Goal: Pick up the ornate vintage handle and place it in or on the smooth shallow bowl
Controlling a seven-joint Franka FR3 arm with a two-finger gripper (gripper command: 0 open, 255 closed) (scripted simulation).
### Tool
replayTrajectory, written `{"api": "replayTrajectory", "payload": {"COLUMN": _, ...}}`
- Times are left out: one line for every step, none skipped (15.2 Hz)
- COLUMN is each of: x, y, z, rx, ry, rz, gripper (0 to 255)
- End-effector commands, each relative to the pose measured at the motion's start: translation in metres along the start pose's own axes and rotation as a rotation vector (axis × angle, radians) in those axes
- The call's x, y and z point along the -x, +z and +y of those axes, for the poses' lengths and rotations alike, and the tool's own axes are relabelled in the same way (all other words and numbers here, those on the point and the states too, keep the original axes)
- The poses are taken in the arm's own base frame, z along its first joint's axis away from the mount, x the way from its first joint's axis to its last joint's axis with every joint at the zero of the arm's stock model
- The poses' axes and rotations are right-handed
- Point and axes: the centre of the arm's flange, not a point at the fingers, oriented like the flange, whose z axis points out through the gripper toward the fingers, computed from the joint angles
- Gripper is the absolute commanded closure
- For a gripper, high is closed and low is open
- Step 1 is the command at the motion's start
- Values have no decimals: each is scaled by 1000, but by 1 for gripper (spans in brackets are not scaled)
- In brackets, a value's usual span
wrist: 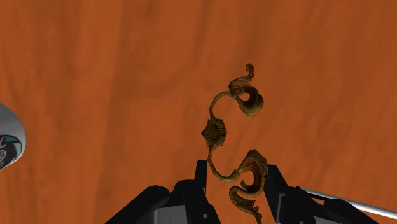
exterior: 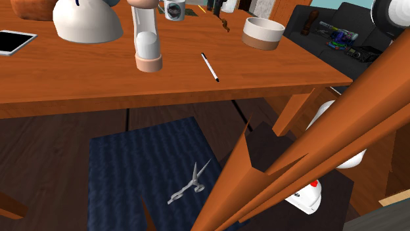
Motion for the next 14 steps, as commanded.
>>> {"api": "replayTrajectory", "payload": {"x": 0, "y": -10, "z": 0, "rx": 0, "ry": 0, "rz": 0, "gripper": 255}}
{"api": "replayTrajectory", "payload": {"x": 0, "y": -15, "z": 0, "rx": 0, "ry": 0, "rz": 0, "gripper": 255}}
{"api": "replayTrajectory", "payload": {"x": 0, "y": -21, "z": 1, "rx": 0, "ry": 0, "rz": 0, "gripper": 255}}
{"api": "replayTrajectory", "payload": {"x": 0, "y": -26, "z": 1, "rx": 0, "ry": 0, "rz": 0, "gripper": 255}}
{"api": "replayTrajectory", "payload": {"x": 0, "y": -31, "z": 1, "rx": 0, "ry": 0, "rz": 0, "gripper": 255}}
{"api": "replayTrajectory", "payload": {"x": 0, "y": -37, "z": 1, "rx": 0, "ry": 0, "rz": 0, "gripper": 255}}
{"api": "replayTrajectory", "payload": {"x": 0, "y": -42, "z": 1, "rx": 0, "ry": 0, "rz": 0, "gripper": 255}}
{"api": "replayTrajectory", "payload": {"x": 0, "y": -47, "z": 1, "rx": 0, "ry": 0, "rz": 0, "gripper": 255}}
{"api": "replayTrajectory", "payload": {"x": 0, "y": -48, "z": 1, "rx": 0, "ry": 0, "rz": 0, "gripper": 255}}
{"api": "replayTrajectory", "payload": {"x": 13, "y": -49, "z": 1, "rx": 0, "ry": 0, "rz": 0, "gripper": 255}}
{"api": "replayTrajectory", "payload": {"x": 26, "y": -50, "z": 0, "rx": 0, "ry": 0, "rz": 0, "gripper": 255}}
{"api": "replayTrajectory", "payload": {"x": 40, "y": -51, "z": -1, "rx": 0, "ry": 0, "rz": 0, "gripper": 255}}
{"api": "replayTrajectory", "payload": {"x": 53, "y": -52, "z": -2, "rx": 0, "ry": 0, "rz": 0, "gripper": 255}}
{"api": "replayTrajectory", "payload": {"x": 66, "y": -53, "z": -2, "rx": 0, "ry": 0, "rz": 0, "gripper": 255}}
